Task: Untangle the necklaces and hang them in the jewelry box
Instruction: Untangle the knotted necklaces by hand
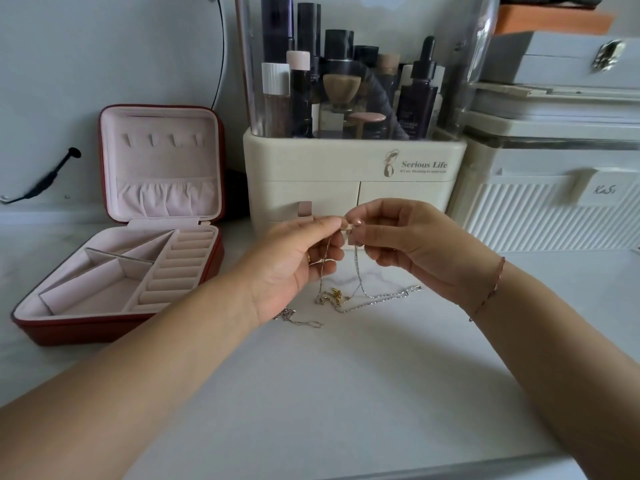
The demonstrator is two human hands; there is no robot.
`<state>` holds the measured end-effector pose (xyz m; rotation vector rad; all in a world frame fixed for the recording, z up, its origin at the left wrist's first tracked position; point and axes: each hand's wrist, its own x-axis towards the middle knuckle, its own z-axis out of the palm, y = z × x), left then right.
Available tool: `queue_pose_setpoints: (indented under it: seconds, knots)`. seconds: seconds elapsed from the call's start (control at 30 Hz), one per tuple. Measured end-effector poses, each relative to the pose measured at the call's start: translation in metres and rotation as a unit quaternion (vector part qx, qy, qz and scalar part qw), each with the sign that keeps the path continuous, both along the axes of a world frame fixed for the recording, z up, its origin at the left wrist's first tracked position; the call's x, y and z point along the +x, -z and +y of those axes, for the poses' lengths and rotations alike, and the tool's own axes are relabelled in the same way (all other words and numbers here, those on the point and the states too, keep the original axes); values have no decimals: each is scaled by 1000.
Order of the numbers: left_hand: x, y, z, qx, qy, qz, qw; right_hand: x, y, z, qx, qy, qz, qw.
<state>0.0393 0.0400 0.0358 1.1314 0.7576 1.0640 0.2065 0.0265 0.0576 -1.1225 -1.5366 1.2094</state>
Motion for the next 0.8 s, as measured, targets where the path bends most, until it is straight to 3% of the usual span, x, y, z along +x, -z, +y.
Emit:
queue_pose_setpoints:
  seconds: [0.37, 0.6, 0.7, 0.8]
  knots:
    - [-3, -4, 0, -38, 23, -31, 999, 8, -3, 4, 41, 76, 73, 994]
    - [-3, -7, -2, -38, 31, -59, 997, 6, -6, 1, -9, 37, 154, 987]
    - [-2, -7, -2, -25, 34, -71, 997, 5, -4, 0, -21, 27, 117, 993]
    - [-2, -7, -3, -16, 38, -84, 996, 4, 0, 0, 3, 38, 2, 999]
